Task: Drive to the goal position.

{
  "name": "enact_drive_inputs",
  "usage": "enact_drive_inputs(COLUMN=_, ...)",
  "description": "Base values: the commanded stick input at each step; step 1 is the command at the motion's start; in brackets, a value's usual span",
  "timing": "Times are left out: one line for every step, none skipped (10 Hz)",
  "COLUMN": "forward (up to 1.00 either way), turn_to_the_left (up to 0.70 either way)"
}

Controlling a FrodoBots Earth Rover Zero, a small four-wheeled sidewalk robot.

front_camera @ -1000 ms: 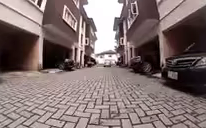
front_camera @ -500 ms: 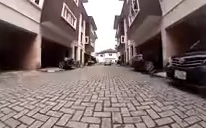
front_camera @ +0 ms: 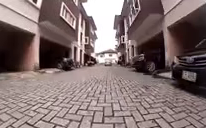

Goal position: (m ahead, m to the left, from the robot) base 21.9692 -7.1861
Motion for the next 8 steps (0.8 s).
enact_drive_inputs(forward=0.50, turn_to_the_left=0.00)
enact_drive_inputs(forward=0.50, turn_to_the_left=0.00)
enact_drive_inputs(forward=0.50, turn_to_the_left=0.00)
enact_drive_inputs(forward=0.50, turn_to_the_left=0.00)
enact_drive_inputs(forward=0.50, turn_to_the_left=0.00)
enact_drive_inputs(forward=0.50, turn_to_the_left=0.00)
enact_drive_inputs(forward=0.50, turn_to_the_left=0.00)
enact_drive_inputs(forward=0.50, turn_to_the_left=0.00)
